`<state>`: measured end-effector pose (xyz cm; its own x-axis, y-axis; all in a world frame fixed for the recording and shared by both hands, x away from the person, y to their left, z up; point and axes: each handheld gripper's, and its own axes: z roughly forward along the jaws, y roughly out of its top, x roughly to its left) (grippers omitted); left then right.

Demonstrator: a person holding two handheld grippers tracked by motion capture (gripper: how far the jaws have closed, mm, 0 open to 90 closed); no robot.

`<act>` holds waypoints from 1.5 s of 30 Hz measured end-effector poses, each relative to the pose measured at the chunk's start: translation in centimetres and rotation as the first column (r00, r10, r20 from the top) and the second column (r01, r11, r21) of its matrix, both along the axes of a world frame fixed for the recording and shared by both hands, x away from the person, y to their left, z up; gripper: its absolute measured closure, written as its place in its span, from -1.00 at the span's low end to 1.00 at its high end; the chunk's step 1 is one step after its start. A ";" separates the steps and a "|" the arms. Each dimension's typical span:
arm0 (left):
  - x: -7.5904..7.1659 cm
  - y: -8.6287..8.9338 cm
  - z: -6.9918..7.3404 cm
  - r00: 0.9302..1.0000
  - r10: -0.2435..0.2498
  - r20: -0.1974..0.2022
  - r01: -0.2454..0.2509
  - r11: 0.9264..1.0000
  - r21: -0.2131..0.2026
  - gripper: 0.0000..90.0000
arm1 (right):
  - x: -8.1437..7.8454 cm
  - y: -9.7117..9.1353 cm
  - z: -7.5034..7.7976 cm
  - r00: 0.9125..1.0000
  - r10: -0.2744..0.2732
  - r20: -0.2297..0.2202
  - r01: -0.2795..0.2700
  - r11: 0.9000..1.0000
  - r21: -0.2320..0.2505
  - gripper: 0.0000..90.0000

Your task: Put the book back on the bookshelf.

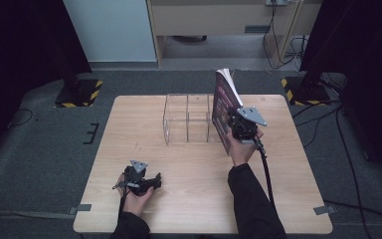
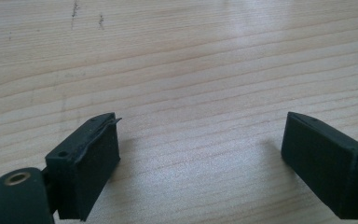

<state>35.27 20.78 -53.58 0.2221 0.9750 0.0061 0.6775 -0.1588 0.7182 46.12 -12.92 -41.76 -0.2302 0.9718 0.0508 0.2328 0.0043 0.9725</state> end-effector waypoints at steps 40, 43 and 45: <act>0.0 0.0 0.0 1.000 0.000 0.000 0.000 1.000 0.000 -0.77 | -3.7 -4.3 0.4 0.976 0.185 -0.114 -0.185 0.983 0.011 -0.66; 0.0 0.0 0.0 1.000 0.000 0.000 0.000 1.000 0.000 -0.77 | -4.7 -5.5 -0.8 0.963 0.213 -0.163 -0.219 0.976 -0.018 -0.71; 0.0 0.0 0.0 1.000 0.000 0.000 0.000 1.000 0.000 -0.77 | -5.3 -6.3 -1.8 0.956 0.219 -0.197 -0.231 0.972 -0.038 -0.72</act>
<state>35.27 20.78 -53.58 0.2222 0.9750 0.0062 0.6775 -0.1590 0.7181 40.81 -19.23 -43.54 -0.4352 0.8984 0.0585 0.3994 0.1344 0.9069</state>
